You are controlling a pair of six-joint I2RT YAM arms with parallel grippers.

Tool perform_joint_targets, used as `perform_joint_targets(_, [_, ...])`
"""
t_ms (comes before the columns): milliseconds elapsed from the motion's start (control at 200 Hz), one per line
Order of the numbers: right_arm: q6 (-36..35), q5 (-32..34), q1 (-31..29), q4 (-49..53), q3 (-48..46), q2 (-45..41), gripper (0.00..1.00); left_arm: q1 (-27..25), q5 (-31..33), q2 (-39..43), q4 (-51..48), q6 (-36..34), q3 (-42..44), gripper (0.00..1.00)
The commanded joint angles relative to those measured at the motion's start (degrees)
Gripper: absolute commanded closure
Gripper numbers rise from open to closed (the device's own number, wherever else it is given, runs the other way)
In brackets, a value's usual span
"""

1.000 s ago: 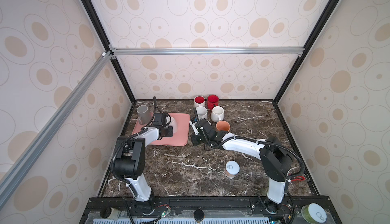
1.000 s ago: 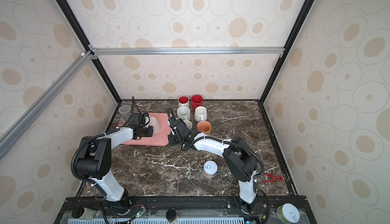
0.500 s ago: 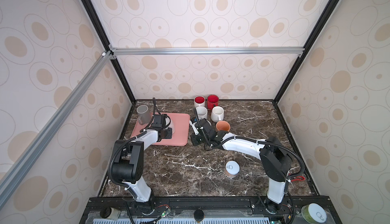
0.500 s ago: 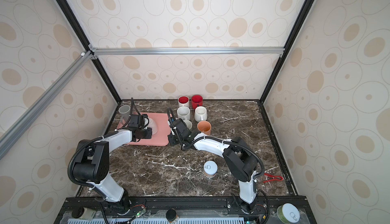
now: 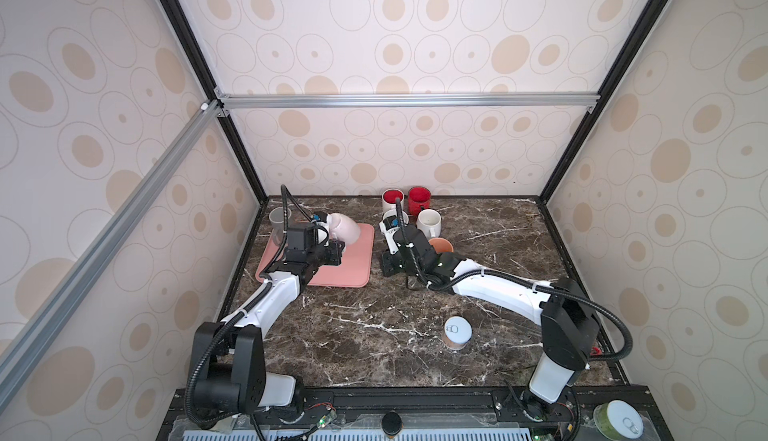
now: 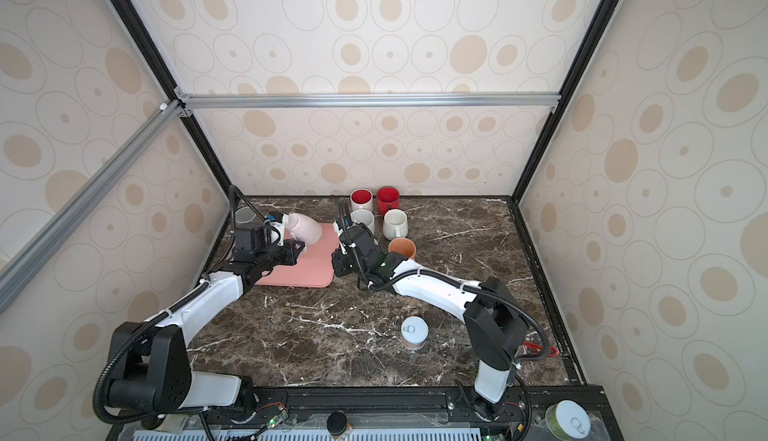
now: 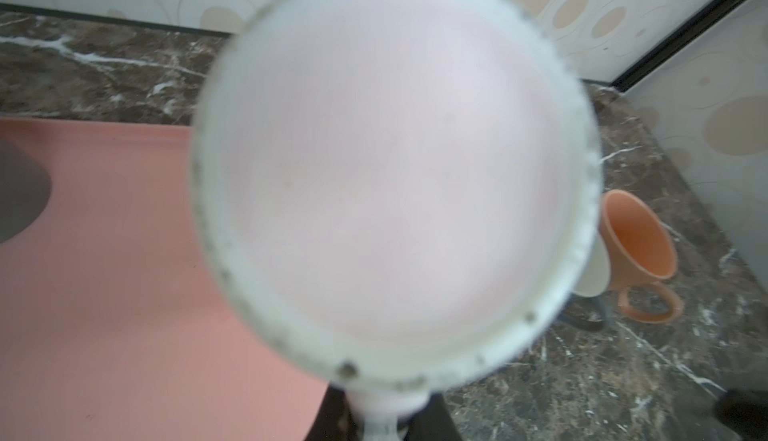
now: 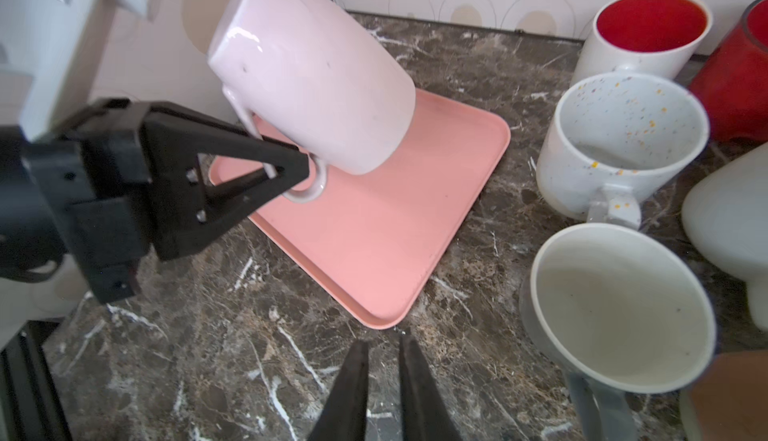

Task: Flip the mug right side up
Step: 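Lift the pale pink mug with the left gripper while the right gripper rises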

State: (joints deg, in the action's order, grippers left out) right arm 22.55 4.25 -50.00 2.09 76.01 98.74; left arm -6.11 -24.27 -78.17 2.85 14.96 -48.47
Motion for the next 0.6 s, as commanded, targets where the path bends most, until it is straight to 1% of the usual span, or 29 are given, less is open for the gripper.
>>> perform_joint_targets(0, [3.66,-0.38,0.88,-3.10,-1.85,-2.94,0.78,0.73,-9.92,3.64,12.04,4.85,0.11,1.00])
perform_joint_targets(80, [7.21,-3.50,2.04,-6.56,-3.71,-4.35,0.76,1.33,-12.40,4.96,16.24,7.94,0.72,1.00])
perform_joint_targets(145, [9.04,-5.98,2.89,-8.66,-4.21,-4.31,0.74,1.67,-11.18,5.19,15.73,8.41,0.24,1.00])
perform_joint_targets(195, [8.88,-6.71,2.92,-7.45,-3.08,-3.87,0.74,1.80,-8.94,4.35,12.18,6.92,-0.82,1.00])
perform_joint_targets(245, [8.48,-7.27,2.93,-6.26,-1.96,-3.24,0.74,2.18,-8.21,3.06,10.21,6.14,-0.81,1.00])
perform_joint_targets(350, [8.82,-7.72,2.89,-4.61,-0.55,-1.93,0.74,3.82,-9.06,1.11,12.92,9.12,2.54,1.00])
perform_joint_targets(375, [8.98,-7.83,2.91,-3.77,-0.09,-1.52,0.73,4.32,-9.63,0.61,15.25,10.22,3.49,1.00])
perform_joint_targets(425, [9.39,-8.21,2.96,-2.46,0.92,-0.50,0.72,5.11,-9.86,-0.34,16.79,11.96,4.92,1.00])
perform_joint_targets(540, [10.32,-9.57,2.95,-0.23,3.01,1.64,0.71,5.49,-6.67,-3.01,13.77,11.32,4.97,1.00])
perform_joint_targets(595, [10.79,-10.13,2.93,0.04,3.27,1.98,0.71,5.65,-6.64,-3.60,13.58,10.88,4.76,1.00])
